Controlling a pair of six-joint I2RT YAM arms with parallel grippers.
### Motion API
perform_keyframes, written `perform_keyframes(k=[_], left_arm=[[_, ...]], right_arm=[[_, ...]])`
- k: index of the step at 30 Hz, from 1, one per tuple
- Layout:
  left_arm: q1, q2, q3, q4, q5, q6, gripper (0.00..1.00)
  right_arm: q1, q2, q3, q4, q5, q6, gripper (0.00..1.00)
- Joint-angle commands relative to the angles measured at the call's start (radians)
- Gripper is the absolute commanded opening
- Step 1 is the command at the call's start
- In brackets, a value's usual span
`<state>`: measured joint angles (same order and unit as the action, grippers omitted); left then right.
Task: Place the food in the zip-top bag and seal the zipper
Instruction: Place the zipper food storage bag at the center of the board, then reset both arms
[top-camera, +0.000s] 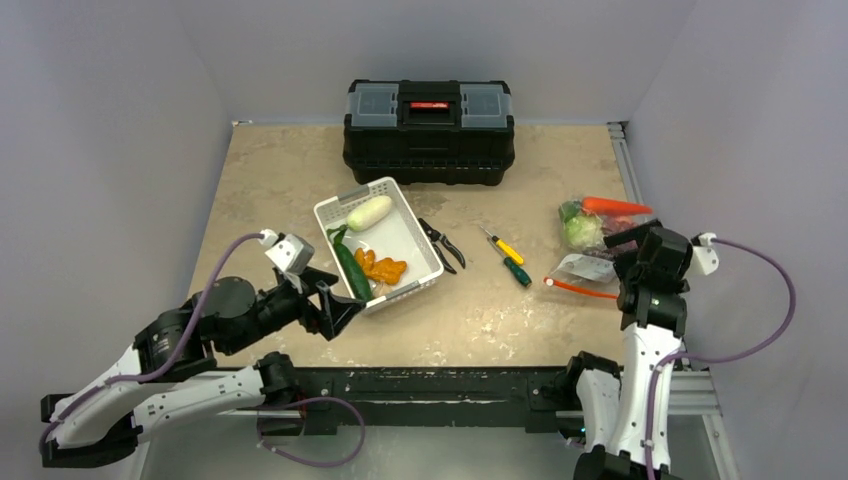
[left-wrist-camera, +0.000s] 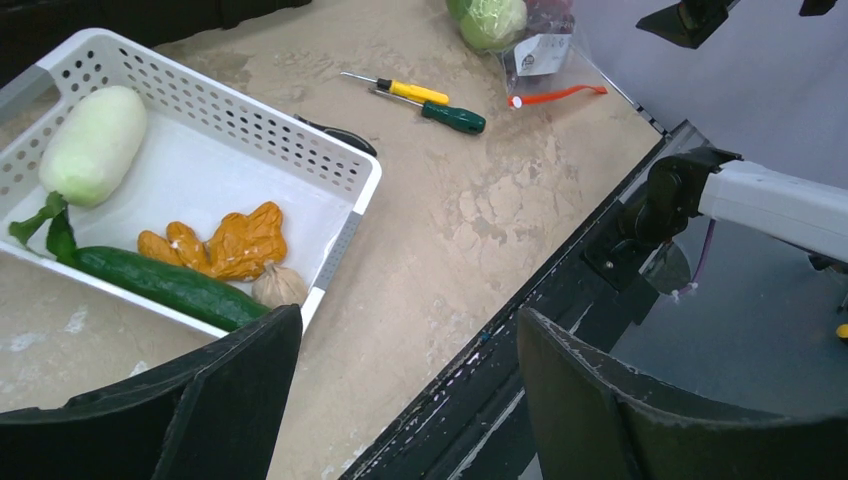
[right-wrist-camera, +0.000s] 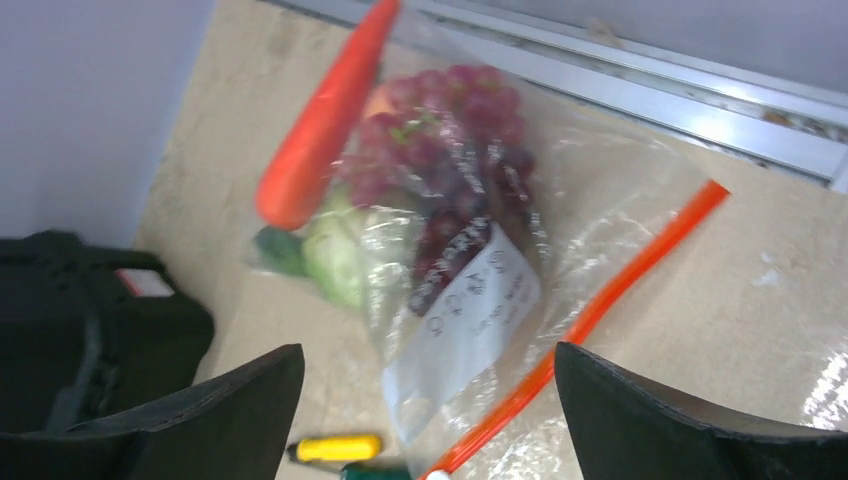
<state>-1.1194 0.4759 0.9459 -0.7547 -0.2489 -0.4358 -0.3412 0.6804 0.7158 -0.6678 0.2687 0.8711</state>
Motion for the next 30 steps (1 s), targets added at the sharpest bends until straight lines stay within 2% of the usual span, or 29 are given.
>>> perform_keyframes(k=[1, 5, 7, 9, 13, 19, 23, 26, 30], left_arm=[[0.003, -0.043, 0.095, -0.056, -0.073, -0.007, 0.78], [0.003, -0.075, 0.134, -0.089, -0.173, 0.025, 0.79], [0.003, -0.089, 0.155, -0.101, -0.233, 0.045, 0.79], [0.003, -0.098, 0.181, -0.118, -0.296, 0.066, 0.80], [0.003, -0.119, 0.245, -0.159, -0.404, 0.100, 0.80], [0.003, -0.183, 0.332, -0.179, -0.473, 0.156, 0.81], [0.003, -0.222, 0.393, -0.171, -0.477, 0.193, 0.83], [0.003, -0.237, 0.432, -0.162, -0.475, 0.217, 0.83], [0.003, -0.243, 0.475, -0.152, -0.468, 0.227, 0.84]], right_arm=[[0.011, 0.010, 0.164, -0.006, -0.159, -0.164, 0.99], [0.040, 0.034, 0.267, 0.079, -0.314, -0.215, 0.99], [0.097, 0.075, 0.325, 0.094, -0.339, -0.204, 0.99], [0.236, 0.129, 0.385, 0.098, -0.283, -0.189, 0.99], [0.615, 0.248, 0.502, 0.089, -0.058, -0.148, 0.99], [0.967, 0.362, 0.624, 0.064, 0.083, -0.221, 0.99], [1.050, 0.314, 0.599, 0.115, 0.079, -0.244, 0.99], [1.054, 0.204, 0.526, 0.206, 0.045, -0.284, 0.99], [1.054, 0.088, 0.499, 0.214, 0.085, -0.339, 0.99]])
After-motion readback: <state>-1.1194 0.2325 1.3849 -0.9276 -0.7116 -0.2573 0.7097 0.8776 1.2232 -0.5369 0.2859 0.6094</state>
